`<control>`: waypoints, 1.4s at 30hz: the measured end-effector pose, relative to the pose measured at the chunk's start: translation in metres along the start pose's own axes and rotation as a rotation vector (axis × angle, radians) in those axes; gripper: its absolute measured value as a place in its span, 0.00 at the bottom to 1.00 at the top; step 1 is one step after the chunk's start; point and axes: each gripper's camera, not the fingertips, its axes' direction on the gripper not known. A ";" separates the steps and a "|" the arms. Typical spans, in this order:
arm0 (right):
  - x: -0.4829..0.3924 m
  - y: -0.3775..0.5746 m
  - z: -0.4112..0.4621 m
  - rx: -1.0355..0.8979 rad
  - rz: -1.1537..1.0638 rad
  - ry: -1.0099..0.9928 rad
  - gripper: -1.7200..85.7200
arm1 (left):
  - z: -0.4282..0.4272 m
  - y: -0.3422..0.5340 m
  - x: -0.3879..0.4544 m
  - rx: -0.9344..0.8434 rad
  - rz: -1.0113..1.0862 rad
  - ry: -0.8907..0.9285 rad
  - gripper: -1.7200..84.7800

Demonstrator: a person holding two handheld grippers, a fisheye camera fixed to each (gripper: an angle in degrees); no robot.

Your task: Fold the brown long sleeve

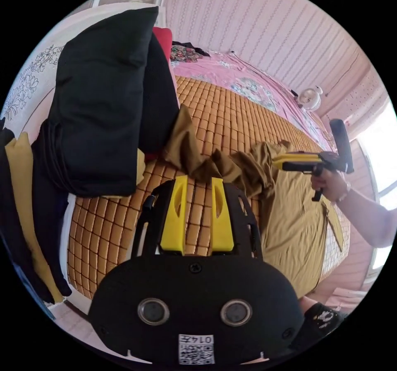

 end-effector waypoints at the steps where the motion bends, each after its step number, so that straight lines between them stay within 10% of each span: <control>1: 0.000 -0.003 0.010 0.001 0.011 -0.001 0.10 | 0.007 -0.010 -0.006 0.019 -0.017 -0.032 0.13; 6: 0.005 -0.014 0.037 -0.009 0.063 -0.017 0.10 | 0.069 -0.033 -0.027 -0.200 -0.104 -0.011 0.06; 24: -0.005 0.007 0.097 -0.077 -0.026 -0.089 0.10 | -0.070 0.206 -0.147 -0.142 -0.486 0.064 0.08; 42: -0.062 -0.004 0.185 -0.209 -0.186 -0.147 0.10 | 0.026 0.167 -0.144 -0.228 -0.234 0.054 0.01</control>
